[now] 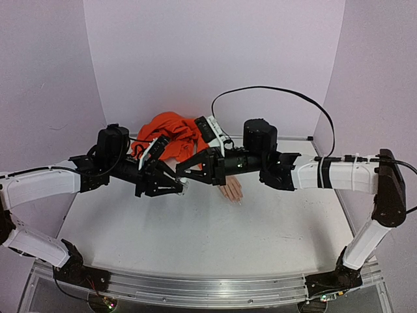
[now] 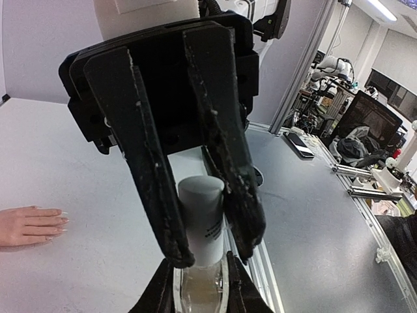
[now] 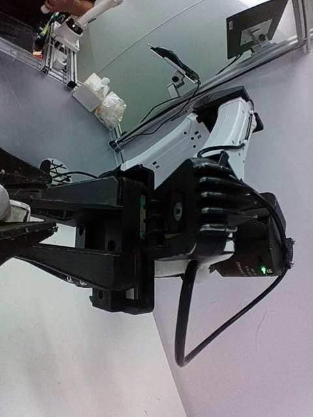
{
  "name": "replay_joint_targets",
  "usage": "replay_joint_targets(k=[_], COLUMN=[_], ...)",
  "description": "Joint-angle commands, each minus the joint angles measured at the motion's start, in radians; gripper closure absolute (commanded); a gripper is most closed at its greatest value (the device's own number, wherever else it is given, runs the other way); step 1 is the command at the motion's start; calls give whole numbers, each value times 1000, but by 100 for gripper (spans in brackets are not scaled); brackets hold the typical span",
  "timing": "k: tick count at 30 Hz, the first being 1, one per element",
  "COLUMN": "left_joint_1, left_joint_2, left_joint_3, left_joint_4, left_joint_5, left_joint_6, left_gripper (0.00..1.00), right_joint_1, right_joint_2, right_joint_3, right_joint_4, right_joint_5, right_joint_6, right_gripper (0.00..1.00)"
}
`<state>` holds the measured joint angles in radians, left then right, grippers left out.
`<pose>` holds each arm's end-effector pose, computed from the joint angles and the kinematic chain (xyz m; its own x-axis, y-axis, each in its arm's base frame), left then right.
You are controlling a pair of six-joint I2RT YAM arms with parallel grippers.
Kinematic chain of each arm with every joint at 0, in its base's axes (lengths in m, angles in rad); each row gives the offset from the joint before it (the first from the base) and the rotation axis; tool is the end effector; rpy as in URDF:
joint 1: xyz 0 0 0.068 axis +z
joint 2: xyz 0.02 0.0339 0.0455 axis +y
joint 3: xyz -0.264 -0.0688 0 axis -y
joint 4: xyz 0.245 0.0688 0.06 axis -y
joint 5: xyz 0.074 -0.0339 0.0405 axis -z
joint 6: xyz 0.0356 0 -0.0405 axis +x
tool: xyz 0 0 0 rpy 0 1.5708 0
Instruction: Paint the nails
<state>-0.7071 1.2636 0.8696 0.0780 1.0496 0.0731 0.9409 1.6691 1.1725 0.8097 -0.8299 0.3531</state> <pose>0.1902 -0.2032 0.2980 -0.1662 0.1899 -0.9676 0.9648 -0.1713 -0.1994 0.2045 0.3251 0.3424 -0.1614 0.1749 -0.9713 -0.9625 -0.2453 0.1157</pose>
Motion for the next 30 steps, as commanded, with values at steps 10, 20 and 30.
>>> replay_joint_targets(k=[10,20,30], left_joint_1=[1,0,0], left_joint_2=[-166,-235,-242], left_joint_3=[-33,-87,-87], left_joint_4=[54,52,46], left_joint_5=[-647,-1196,-975], left_joint_6=[9,47,66], left_gripper=[100,100,100], right_joint_1=[95,343,275], right_joint_2=[34,317,199], right_joint_3=[2,447,346], right_joint_4=[124,-231,-226], right_joint_5=[350,1040,1000], right_joint_6=[119,406,296], right_gripper=[100,100,71])
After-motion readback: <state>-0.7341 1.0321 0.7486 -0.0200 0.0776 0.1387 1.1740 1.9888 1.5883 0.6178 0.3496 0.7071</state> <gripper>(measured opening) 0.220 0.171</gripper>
